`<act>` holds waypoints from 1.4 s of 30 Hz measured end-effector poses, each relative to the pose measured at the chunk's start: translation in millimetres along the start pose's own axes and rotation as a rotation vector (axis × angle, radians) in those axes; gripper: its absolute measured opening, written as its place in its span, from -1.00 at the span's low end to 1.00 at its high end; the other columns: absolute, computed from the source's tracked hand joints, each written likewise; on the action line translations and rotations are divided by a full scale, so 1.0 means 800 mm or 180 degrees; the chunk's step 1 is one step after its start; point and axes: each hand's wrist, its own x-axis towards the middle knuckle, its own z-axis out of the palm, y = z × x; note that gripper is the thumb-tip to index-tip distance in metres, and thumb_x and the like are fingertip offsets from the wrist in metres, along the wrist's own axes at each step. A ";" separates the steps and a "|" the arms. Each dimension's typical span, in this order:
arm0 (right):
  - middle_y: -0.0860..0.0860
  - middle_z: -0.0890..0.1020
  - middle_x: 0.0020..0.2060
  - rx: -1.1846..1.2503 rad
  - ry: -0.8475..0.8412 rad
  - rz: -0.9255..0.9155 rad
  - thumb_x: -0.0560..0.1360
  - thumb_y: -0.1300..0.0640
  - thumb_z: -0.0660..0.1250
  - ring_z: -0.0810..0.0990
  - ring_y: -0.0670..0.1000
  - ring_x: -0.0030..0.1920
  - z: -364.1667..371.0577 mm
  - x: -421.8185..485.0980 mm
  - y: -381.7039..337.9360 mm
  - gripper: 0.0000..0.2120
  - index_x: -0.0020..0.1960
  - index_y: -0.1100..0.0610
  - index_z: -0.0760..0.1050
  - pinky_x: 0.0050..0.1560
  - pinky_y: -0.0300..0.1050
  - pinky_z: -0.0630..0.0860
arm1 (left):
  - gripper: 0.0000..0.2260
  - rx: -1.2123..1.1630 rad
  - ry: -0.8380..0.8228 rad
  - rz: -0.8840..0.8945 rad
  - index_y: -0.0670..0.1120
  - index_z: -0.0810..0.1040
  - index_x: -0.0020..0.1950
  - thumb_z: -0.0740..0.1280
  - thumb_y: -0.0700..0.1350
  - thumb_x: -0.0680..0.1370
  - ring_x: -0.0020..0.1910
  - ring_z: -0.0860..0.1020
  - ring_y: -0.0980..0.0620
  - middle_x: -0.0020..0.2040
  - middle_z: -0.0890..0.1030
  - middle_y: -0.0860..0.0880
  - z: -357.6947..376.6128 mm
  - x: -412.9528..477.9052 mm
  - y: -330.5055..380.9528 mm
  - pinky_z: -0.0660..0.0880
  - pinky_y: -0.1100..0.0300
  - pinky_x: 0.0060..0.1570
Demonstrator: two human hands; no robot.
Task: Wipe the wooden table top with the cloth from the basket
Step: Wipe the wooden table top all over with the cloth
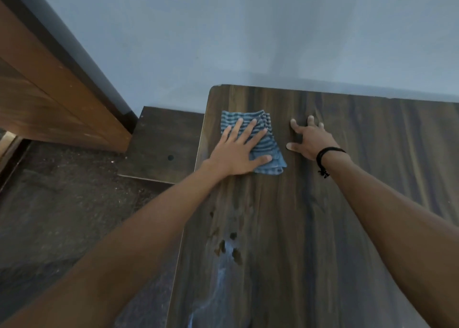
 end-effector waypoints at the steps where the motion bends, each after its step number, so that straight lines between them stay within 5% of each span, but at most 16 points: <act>1: 0.15 -0.10 0.63 0.0002 -0.0009 -0.0014 0.60 -0.12 0.33 -0.05 0.30 0.60 0.000 0.001 0.000 -0.25 0.64 -0.16 -0.02 0.48 0.40 0.19 | -0.23 0.0000 -0.0043 -0.0052 0.21 -0.25 0.63 -0.15 0.52 0.52 0.60 -0.33 -0.14 0.64 -0.30 0.03 -0.015 0.020 -0.011 -0.29 -0.17 0.55; 8: 0.16 -0.10 0.63 -0.0055 -0.0035 -0.0026 0.60 -0.12 0.32 -0.04 0.32 0.59 0.000 0.006 0.001 -0.25 0.64 -0.15 -0.03 0.46 0.41 0.20 | -0.24 -0.0363 -0.0151 -0.0601 0.16 -0.21 0.64 -0.03 0.46 0.57 0.58 -0.37 -0.17 0.63 -0.32 0.04 -0.072 0.143 -0.041 -0.37 -0.15 0.51; 18: 0.15 -0.11 0.63 0.0025 -0.0021 -0.0020 0.60 -0.11 0.34 -0.08 0.32 0.59 0.001 0.005 -0.004 -0.26 0.64 -0.14 0.01 0.43 0.43 0.24 | -0.38 -0.0094 -0.0420 0.0294 0.17 -0.18 0.65 0.01 0.25 0.66 0.61 -0.28 -0.10 0.65 -0.24 0.08 -0.084 0.185 0.002 -0.33 -0.15 0.52; 25: 0.13 -0.12 0.63 0.0011 0.0001 0.0028 0.60 -0.09 0.34 -0.08 0.30 0.60 0.001 0.004 -0.007 -0.27 0.63 -0.13 0.03 0.43 0.42 0.25 | -0.45 -0.0054 -0.0096 0.0400 0.18 -0.14 0.65 -0.06 0.21 0.68 0.62 -0.23 -0.07 0.66 -0.20 0.09 -0.070 0.193 0.022 -0.30 -0.13 0.54; 30: 0.13 0.04 0.62 -0.0092 0.0057 0.0013 0.61 -0.08 0.32 0.00 0.31 0.59 0.002 -0.004 -0.010 -0.28 0.64 -0.11 0.01 0.47 0.34 0.25 | -0.48 -0.0148 -0.0124 0.0613 0.16 -0.14 0.65 -0.11 0.14 0.70 0.62 -0.23 -0.06 0.65 -0.20 0.08 -0.067 0.208 0.065 -0.29 -0.14 0.55; 36: 0.16 -0.02 0.63 -0.0168 0.0036 -0.0030 0.58 -0.15 0.35 0.06 0.30 0.59 -0.002 -0.007 -0.008 -0.29 0.62 -0.10 0.12 0.47 0.20 0.22 | -0.49 -0.0150 0.0138 0.0420 0.15 -0.08 0.66 -0.09 0.15 0.71 0.63 -0.19 0.00 0.66 -0.13 0.09 -0.055 0.166 0.026 -0.24 -0.06 0.57; 42: 0.19 -0.04 0.63 -0.0264 0.0001 -0.0042 0.60 -0.16 0.30 0.05 0.31 0.58 -0.005 -0.011 -0.011 -0.26 0.65 -0.12 -0.01 0.47 0.23 0.21 | -0.47 -0.0093 0.0505 -0.0085 0.17 -0.08 0.65 -0.06 0.21 0.69 0.63 -0.17 -0.02 0.66 -0.11 0.10 -0.032 0.076 -0.046 -0.21 -0.04 0.57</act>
